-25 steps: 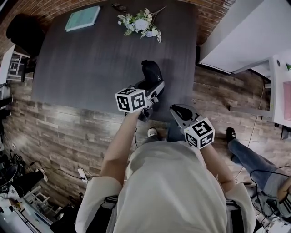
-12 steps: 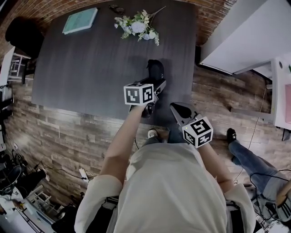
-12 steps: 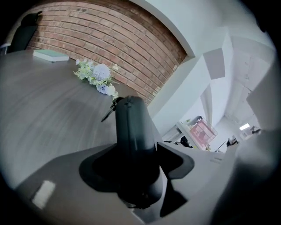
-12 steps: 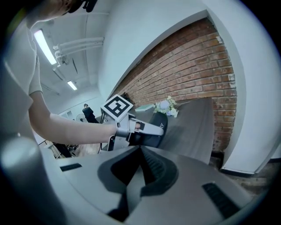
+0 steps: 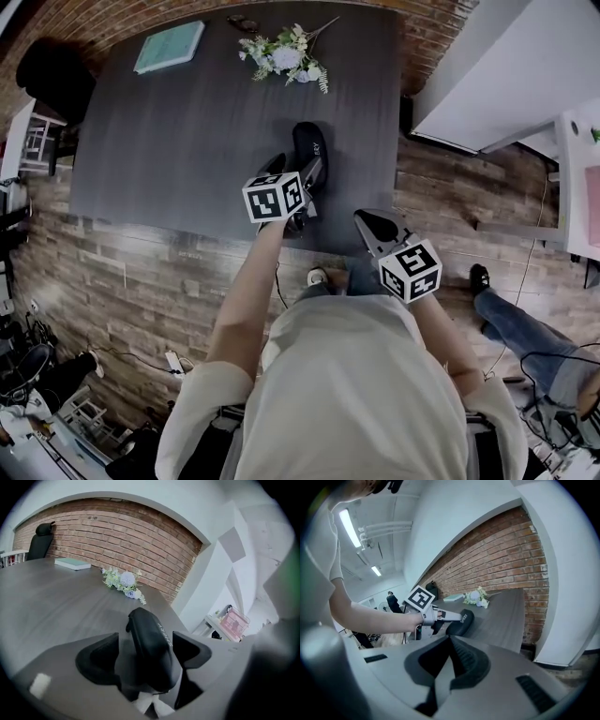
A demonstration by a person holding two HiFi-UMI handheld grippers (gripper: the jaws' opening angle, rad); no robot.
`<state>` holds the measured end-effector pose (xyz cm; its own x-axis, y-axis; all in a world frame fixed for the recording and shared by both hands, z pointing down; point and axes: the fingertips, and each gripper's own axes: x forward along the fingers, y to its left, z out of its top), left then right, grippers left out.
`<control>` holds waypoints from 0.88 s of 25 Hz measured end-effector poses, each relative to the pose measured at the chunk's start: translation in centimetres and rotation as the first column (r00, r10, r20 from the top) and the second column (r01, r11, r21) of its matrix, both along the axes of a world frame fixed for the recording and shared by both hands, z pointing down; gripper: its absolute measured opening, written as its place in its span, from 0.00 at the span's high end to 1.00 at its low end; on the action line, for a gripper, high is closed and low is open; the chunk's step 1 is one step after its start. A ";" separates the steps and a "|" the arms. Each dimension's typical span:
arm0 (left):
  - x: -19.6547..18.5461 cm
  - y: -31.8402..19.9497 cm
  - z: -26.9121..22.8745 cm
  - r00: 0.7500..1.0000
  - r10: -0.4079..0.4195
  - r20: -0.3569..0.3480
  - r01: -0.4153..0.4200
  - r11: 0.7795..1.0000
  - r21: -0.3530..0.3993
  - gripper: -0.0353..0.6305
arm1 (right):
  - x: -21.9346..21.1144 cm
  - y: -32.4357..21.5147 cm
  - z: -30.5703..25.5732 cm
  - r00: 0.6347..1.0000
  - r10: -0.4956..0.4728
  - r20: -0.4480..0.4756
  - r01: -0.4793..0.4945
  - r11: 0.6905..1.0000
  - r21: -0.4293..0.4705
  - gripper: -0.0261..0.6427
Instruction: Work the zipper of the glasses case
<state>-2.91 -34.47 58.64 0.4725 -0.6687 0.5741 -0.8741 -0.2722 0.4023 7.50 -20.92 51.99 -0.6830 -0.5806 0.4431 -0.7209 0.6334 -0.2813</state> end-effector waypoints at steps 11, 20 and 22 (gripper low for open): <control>-2.3 8.0 -5.9 1.000 -0.006 0.022 0.003 0.991 0.130 0.61 | -1.4 3.3 -4.2 0.998 0.068 0.006 -0.068 0.988 0.135 0.96; -3.4 17.6 -10.6 0.998 0.015 0.055 -0.028 0.967 0.252 0.87 | -1.2 8.0 -7.9 0.987 0.155 0.031 -0.158 0.955 0.253 0.96; -3.4 19.6 -11.1 0.999 0.025 0.041 -0.034 0.967 0.253 0.91 | -1.2 9.1 -8.4 0.985 0.167 0.037 -0.171 0.947 0.274 0.96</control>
